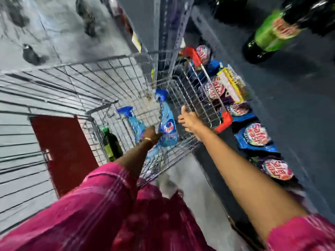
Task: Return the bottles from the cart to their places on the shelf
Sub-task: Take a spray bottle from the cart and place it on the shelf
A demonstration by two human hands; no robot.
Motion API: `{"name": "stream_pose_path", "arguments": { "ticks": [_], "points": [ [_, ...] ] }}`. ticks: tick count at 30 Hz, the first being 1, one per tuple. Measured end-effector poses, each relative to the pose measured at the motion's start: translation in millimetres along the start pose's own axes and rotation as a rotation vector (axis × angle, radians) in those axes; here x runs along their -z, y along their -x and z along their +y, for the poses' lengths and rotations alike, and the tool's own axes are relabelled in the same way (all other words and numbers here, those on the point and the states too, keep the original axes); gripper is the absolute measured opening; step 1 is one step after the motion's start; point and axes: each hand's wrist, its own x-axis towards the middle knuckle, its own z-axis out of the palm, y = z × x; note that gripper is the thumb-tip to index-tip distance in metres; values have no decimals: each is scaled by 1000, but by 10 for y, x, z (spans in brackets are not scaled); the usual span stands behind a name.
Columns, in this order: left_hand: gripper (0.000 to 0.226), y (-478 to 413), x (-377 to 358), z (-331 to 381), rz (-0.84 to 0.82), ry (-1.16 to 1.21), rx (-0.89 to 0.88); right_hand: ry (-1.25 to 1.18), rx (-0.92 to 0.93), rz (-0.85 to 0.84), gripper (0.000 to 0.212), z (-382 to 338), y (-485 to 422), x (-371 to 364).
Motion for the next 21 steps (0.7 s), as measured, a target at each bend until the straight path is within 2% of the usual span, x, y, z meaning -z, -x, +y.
{"name": "stream_pose_path", "arguments": {
  "ticks": [4, 9, 11, 14, 18, 21],
  "points": [
    [53, -292, -126, 194, -37, 106, 50, -80, -19, 111, 64, 14, -167, 27],
    [55, -512, -181, 268, 37, 242, 172, -192, 174, 317, 57, 89, 61, 122],
    [59, -572, -159, 297, -34, 293, 223, -222, 214, 293, 48, 99, 183, 171],
    [61, -587, -106, 363, -122, 342, 249, -278, 211, 227, 49, 172, 332, 243],
    [59, -330, -11, 430, 3, 363, 142, -336, 345, 179, 18, 269, 617, 366],
    [57, 33, 183, 447, 170, 503, -50, -395, 483, 205, 19, 314, 817, 406]
  ]
}}
